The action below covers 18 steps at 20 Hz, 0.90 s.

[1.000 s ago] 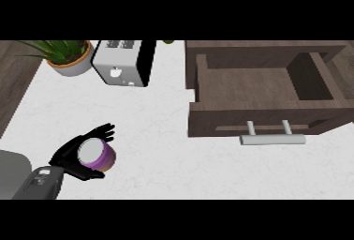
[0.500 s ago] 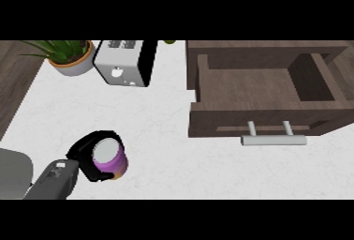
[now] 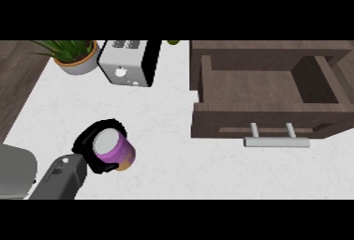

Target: Pick up the can, place it into the drawer and close the drawer

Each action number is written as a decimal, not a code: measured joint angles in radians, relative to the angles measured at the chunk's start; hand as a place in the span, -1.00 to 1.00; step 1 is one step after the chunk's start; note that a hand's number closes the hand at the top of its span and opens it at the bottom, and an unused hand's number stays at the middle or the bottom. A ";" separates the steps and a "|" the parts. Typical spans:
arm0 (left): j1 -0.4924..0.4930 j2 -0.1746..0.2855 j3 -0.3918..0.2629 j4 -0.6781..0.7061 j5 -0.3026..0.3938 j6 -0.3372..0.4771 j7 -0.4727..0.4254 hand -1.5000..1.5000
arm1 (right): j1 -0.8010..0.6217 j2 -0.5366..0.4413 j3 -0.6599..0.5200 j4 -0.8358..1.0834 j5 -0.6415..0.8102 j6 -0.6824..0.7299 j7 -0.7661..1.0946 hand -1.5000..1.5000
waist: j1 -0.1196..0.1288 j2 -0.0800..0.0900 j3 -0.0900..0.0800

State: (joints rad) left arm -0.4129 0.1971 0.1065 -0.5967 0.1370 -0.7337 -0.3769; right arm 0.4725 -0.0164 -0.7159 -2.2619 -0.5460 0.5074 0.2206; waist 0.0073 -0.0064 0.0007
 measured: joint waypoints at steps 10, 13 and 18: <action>-0.053 -0.156 0.141 -0.237 0.123 0.516 0.049 1.00 | 0.014 0.002 -0.025 0.004 -0.022 0.010 -0.005 -1.00 | 0.006 -0.005 0.001; -0.056 -0.177 0.078 -0.375 0.141 0.633 0.131 1.00 | 0.011 0.006 -0.014 0.001 -0.011 0.002 -0.006 -1.00 | 0.004 -0.005 0.001; -0.051 -0.191 -0.016 -0.604 0.147 0.787 0.292 1.00 | 0.003 0.003 -0.018 -0.013 -0.025 -0.008 0.013 -1.00 | -0.001 -0.002 0.000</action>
State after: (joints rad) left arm -0.4638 0.0061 0.0903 -1.2007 0.2842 0.0534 -0.0846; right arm 0.4756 -0.0137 -0.7339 -2.2750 -0.5714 0.4991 0.2339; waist 0.0062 -0.0083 0.0011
